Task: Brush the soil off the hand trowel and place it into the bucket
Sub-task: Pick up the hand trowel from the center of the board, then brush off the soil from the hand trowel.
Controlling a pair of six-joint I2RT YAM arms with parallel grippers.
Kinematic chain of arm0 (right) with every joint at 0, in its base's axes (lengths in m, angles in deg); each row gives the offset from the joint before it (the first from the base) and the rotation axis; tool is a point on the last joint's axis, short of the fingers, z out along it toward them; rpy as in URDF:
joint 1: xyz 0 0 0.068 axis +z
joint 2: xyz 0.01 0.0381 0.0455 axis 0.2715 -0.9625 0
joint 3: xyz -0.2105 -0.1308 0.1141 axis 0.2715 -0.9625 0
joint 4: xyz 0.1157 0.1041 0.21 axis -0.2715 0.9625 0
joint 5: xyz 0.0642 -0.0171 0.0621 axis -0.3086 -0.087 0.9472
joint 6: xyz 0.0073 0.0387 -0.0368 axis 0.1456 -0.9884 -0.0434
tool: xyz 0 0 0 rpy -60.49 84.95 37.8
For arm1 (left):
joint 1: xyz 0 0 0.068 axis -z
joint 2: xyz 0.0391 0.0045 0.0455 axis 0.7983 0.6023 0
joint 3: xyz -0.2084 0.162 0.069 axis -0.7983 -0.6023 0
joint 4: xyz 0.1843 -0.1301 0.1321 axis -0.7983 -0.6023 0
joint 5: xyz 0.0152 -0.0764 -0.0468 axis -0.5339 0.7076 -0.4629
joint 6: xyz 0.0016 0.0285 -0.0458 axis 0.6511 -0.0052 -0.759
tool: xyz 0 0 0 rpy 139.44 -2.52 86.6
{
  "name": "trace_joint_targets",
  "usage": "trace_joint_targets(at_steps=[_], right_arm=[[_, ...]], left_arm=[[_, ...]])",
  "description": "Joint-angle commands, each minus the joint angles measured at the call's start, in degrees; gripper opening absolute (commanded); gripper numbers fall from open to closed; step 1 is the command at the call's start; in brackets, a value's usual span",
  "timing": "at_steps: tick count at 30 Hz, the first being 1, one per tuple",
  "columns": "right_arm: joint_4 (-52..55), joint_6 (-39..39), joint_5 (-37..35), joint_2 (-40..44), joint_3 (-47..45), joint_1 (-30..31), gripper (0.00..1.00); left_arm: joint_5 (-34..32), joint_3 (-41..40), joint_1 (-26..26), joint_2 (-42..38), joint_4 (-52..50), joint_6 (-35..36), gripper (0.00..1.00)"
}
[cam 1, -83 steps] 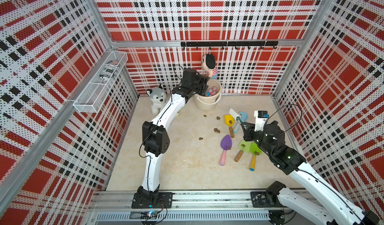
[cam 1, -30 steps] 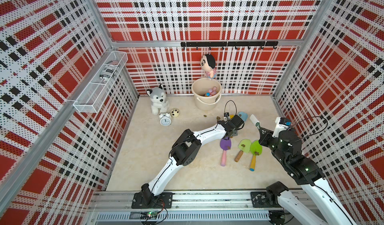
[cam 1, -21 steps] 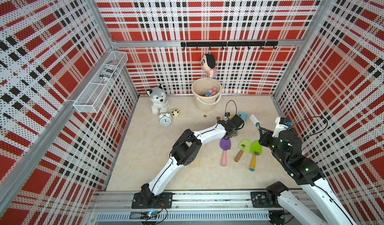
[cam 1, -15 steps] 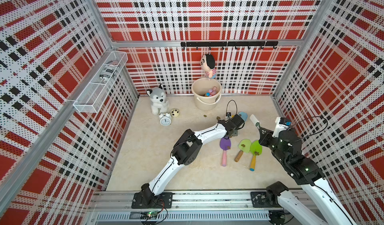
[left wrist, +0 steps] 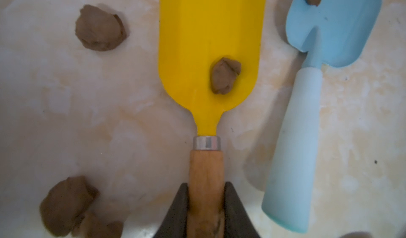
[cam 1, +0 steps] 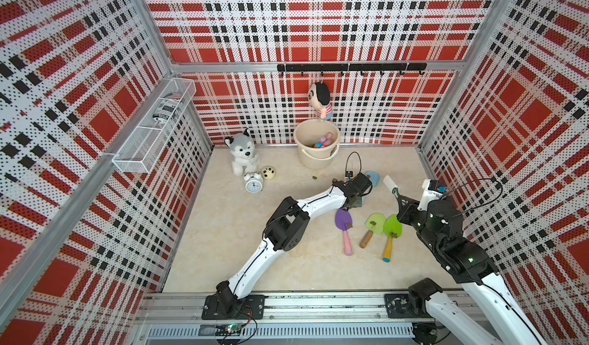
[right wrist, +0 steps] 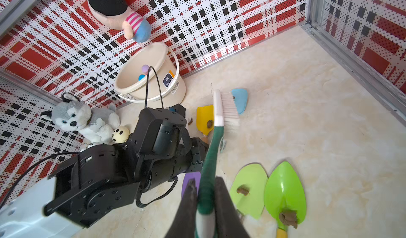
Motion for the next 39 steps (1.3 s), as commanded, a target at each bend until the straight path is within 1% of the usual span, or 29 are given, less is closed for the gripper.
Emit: trace_joint_targets(at_steps=[1, 2, 3, 4, 8, 12, 14, 18, 21, 23, 26, 29, 32, 35, 39], right_arm=[[-1.0, -0.31, -0.57, 0.62, 1.64, -0.35, 0.0], [-1.09, -0.55, -0.24, 0.49, 1.51, -0.32, 0.0], [-1.39, -0.88, 0.48, 0.29, 1.39, -0.36, 0.0], [-1.57, -0.99, 1.07, 0.05, 1.38, -0.32, 0.0], [-2.99, -1.39, 4.57, -1.62, 1.85, -0.55, 0.0], [-6.04, -2.75, 10.07, -2.71, 2.05, -1.93, 0.0], [-8.65, -3.78, 15.57, -3.03, 1.74, -4.13, 0.0], [-17.7, -5.9, 30.96, -4.02, -0.87, -9.54, 0.0], [-25.47, -6.9, 40.29, -5.44, -3.09, -10.04, 0.0], [-33.03, -9.49, 47.58, -7.37, -5.27, -10.06, 0.0], [-42.5, -14.51, 54.24, -11.8, -8.03, -9.72, 0.0], [-46.51, -16.68, 57.14, -16.35, -8.46, -8.38, 0.0], [-51.79, -17.66, 58.96, -20.77, -8.49, -5.08, 0.0], [-56.16, -18.86, 59.49, -25.26, -8.37, -1.78, 0.0], [-62.01, -22.38, 58.63, -30.09, -9.67, -0.22, 0.0]], left_arm=[[1.94, 1.73, -0.49, -3.19, -1.33, 1.49, 0.1], [2.93, 1.77, -0.63, -3.98, -1.69, 1.91, 0.07], [4.08, 1.67, -0.75, -5.03, -2.21, 2.29, 0.01], [4.71, 1.62, -0.84, -5.81, -2.87, 2.81, 0.0], [5.29, -0.18, -1.1, -10.58, -6.14, 5.51, 0.0], [7.0, -6.91, -2.14, -18.01, -6.23, 8.15, 0.0], [7.58, -10.78, -2.83, -22.44, -6.26, 9.9, 0.0], [9.48, -20.7, -5.2, -31.29, -6.08, 13.07, 0.0], [9.47, -28.08, -6.99, -37.29, -6.0, 15.14, 0.0], [9.3, -32.95, -8.12, -41.46, -5.82, 16.37, 0.0], [10.29, -38.32, -9.44, -47.05, -5.68, 17.94, 0.0], [11.27, -42.63, -10.21, -52.53, -5.59, 19.18, 0.0], [11.77, -46.22, -11.17, -56.83, -5.78, 19.2, 0.0], [12.78, -48.73, -11.98, -59.36, -6.26, 19.2, 0.0], [13.1, -50.81, -12.09, -61.18, -6.7, 19.2, 0.0]])
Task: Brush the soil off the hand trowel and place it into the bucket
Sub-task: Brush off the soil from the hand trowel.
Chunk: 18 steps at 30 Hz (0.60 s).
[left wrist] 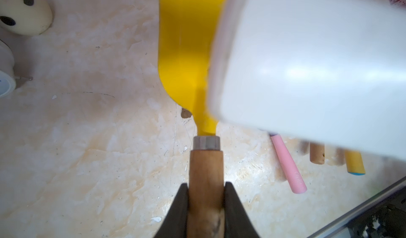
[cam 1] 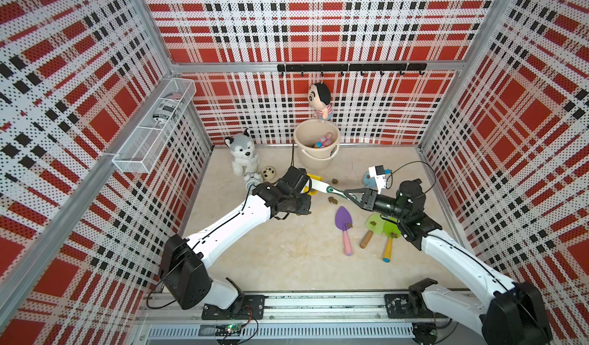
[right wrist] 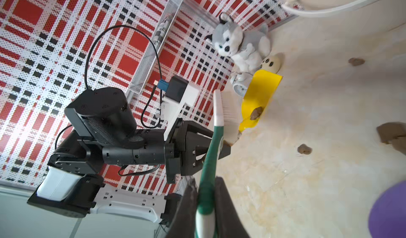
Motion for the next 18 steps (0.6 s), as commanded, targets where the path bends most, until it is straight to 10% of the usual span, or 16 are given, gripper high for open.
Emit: trace_joint_targets(at_steps=[1, 18], right_arm=[[-8.64, -3.03, 0.65, -2.82, -0.9, 0.72, 0.0], [-2.53, 1.82, -6.6, -5.29, -2.31, 1.25, 0.0]], left_arm=[[0.86, -1.83, -0.37, -1.65, 0.28, 0.95, 0.0], [3.09, -3.69, -1.17, -4.54, 0.8, 0.02, 0.0]])
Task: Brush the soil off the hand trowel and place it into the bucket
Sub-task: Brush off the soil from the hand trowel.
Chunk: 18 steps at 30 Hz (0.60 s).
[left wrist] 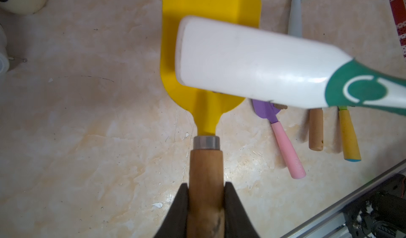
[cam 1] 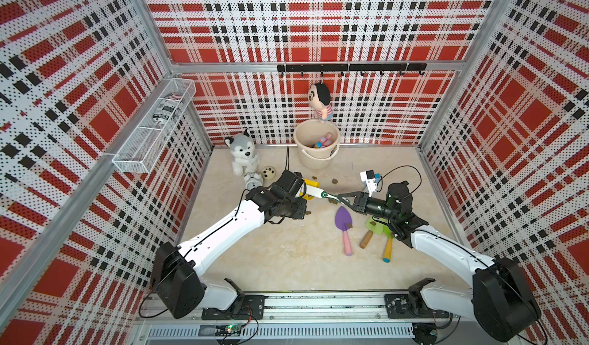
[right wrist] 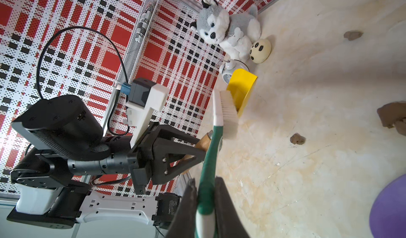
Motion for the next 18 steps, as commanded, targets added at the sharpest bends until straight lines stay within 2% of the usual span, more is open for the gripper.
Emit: trace_joint_targets(at_steps=[1, 12, 18], right_arm=[[2.96, 2.8, -4.62, 1.14, 0.92, 0.03, 0.0], [8.34, 4.98, -7.14, 6.74, 3.47, -0.58, 0.0], [4.1, 3.85, -0.94, 4.02, 2.71, 2.72, 0.0]], left_arm=[[0.88, -0.58, -0.42, -1.21, 1.46, 0.28, 0.0], [1.51, -3.25, -0.37, -1.73, 2.47, -0.1, 0.0], [1.75, -2.73, -0.42, -1.97, 2.69, -0.28, 0.0]])
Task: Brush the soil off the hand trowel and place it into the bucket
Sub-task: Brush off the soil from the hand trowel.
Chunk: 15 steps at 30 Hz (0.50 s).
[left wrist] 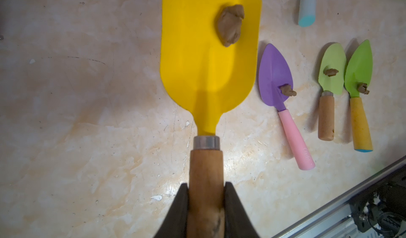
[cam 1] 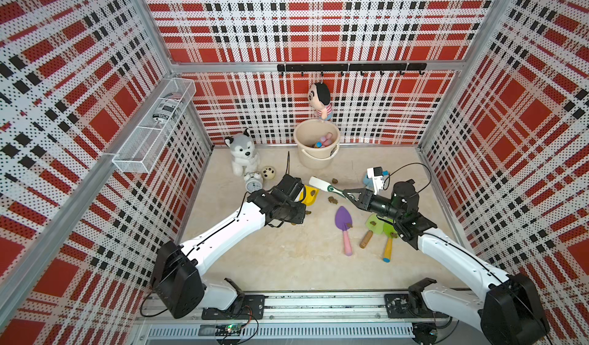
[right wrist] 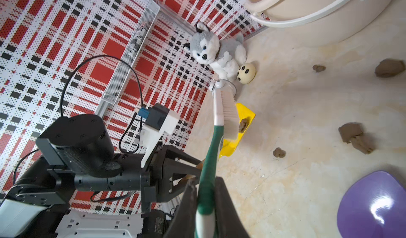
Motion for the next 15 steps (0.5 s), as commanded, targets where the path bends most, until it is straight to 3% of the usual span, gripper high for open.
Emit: trace_joint_targets(at_steps=[1, 15], right_arm=[[-3.81, -0.6, 3.65, -1.73, 0.22, 1.89, 0.0], [-2.32, -1.73, -2.7, -3.74, -2.54, -0.61, 0.0]], left_arm=[[0.77, 0.55, -0.4, -1.79, 2.07, -0.22, 0.0], [1.6, 0.78, -0.36, -2.23, 2.16, -0.83, 0.0]])
